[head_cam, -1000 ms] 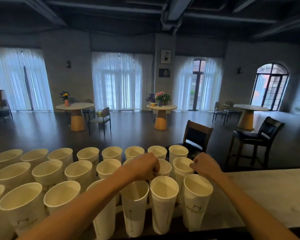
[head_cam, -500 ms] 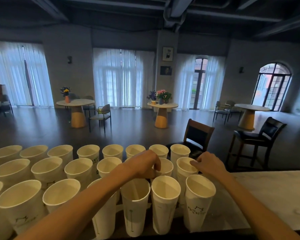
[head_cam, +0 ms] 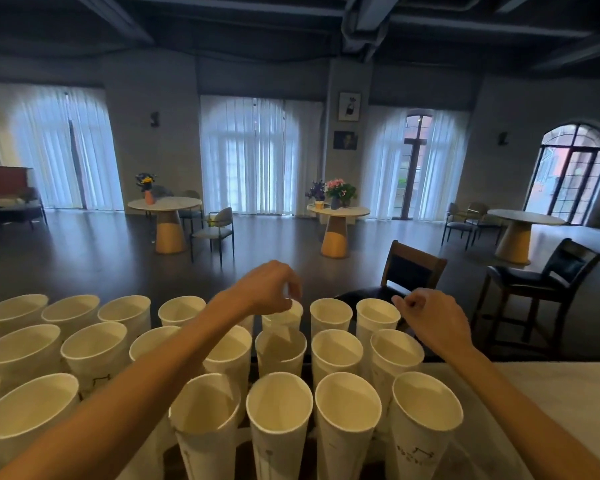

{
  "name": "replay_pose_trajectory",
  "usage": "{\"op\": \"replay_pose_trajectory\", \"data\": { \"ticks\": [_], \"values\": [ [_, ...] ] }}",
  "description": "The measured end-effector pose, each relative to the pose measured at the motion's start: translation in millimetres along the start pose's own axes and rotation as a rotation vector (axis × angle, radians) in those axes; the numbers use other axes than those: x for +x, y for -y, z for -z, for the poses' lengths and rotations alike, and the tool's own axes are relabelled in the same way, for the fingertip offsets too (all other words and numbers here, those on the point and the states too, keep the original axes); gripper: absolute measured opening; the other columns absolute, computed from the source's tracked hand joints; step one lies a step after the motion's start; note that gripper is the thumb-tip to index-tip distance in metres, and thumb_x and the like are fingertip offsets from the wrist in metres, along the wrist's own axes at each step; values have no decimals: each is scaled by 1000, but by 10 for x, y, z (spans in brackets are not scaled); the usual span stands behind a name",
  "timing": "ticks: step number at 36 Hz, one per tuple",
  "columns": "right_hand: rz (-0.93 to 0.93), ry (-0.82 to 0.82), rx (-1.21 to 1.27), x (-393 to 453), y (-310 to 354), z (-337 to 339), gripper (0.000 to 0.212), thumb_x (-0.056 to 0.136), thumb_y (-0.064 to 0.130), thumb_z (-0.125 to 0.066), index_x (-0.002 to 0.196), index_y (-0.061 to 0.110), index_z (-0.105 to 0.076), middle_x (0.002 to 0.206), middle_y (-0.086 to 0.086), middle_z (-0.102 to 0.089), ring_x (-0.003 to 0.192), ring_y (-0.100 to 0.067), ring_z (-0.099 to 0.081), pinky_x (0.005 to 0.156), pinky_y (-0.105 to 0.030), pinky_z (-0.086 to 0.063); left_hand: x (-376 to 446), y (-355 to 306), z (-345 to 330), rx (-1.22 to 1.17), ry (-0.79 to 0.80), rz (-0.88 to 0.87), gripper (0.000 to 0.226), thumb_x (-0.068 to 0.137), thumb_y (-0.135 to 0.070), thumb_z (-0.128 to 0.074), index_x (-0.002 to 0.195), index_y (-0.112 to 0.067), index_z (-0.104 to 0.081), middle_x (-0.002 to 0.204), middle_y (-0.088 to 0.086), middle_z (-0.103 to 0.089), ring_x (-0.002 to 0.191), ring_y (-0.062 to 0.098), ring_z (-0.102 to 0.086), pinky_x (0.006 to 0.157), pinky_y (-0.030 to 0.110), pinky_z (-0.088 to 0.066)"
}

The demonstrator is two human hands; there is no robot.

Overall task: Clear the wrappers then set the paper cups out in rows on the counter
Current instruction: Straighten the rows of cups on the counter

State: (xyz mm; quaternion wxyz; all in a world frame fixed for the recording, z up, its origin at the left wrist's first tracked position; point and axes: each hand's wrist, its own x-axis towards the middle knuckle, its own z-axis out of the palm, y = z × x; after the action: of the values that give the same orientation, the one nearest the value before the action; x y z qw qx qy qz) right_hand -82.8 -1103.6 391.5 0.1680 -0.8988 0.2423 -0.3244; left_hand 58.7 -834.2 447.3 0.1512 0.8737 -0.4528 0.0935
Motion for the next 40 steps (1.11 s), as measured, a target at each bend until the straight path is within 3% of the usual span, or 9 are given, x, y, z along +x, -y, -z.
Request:
{"op": "replay_pose_trajectory", "data": {
  "ticks": [3, 7, 14, 19, 25, 31, 35, 40],
  "values": [
    [92, 67, 171, 25, 162, -8, 22, 96, 31, -60, 97, 13, -72, 89, 0, -68, 66, -2, -54, 71, -8, -45, -95, 217, 140, -7, 49, 23, 16, 90, -18, -75, 106, -18, -77, 100, -5, -69, 73, 5, -57, 63, 10, -42],
    [208, 175, 142, 22, 501, -107, 13, 89, 39, -68, 89, 27, -73, 83, 10, -67, 74, -8, -61, 75, -28, -56, -397, 503, 338, -10, 78, 50, 13, 89, -20, -76, 102, -20, -78, 91, -12, -67, 80, 9, -65, 68, 13, -48],
    [368, 418, 169, -206, 1242, -370, 17, 89, 39, -68, 95, 25, -76, 92, 9, -70, 79, -7, -62, 74, -20, -50, -1016, 643, 319, -22, 148, 82, 17, 91, -28, -73, 106, -23, -78, 97, -12, -69, 81, 9, -65, 70, 15, -53],
    [393, 569, 84, -395, 1518, -582, 22, 84, 49, -69, 91, 30, -77, 88, 11, -72, 76, -8, -66, 78, -27, -58, -1249, 670, 123, -35, 194, 77, 25, 95, -36, -67, 115, -23, -75, 115, -6, -73, 82, 7, -62, 72, 16, -49],
    [299, 520, 48, -478, 1594, -581, 15, 85, 42, -71, 90, 29, -77, 88, 10, -72, 78, -9, -66, 77, -24, -57, -1316, 641, 97, -89, 176, 22, 28, 96, -33, -66, 120, -21, -74, 120, -3, -73, 87, 6, -62, 71, 10, -44],
    [191, 336, 18, -318, 1581, -599, 16, 92, 34, -65, 100, 24, -74, 98, 3, -73, 80, -9, -63, 75, -23, -51, -1254, 659, 99, -93, 214, -1, 28, 95, -34, -67, 119, -22, -75, 122, -2, -73, 96, 14, -70, 87, 29, -59],
    [188, 275, -44, -177, 1621, -630, 18, 93, 33, -64, 102, 22, -74, 100, 0, -73, 79, -11, -60, 74, -23, -49, -1167, 718, 111, -134, 134, 8, 27, 96, -33, -66, 119, -20, -74, 120, -2, -73, 92, 9, -66, 79, 18, -52],
    [197, 274, -119, 22, 1580, -638, 21, 92, 35, -64, 105, 22, -73, 106, -1, -73, 93, -16, -65, 83, -27, -50, -964, 827, 153, -146, 105, -8, 27, 96, -36, -66, 116, -20, -75, 115, -3, -73, 89, 8, -65, 73, 12, -48]
  ]
}}
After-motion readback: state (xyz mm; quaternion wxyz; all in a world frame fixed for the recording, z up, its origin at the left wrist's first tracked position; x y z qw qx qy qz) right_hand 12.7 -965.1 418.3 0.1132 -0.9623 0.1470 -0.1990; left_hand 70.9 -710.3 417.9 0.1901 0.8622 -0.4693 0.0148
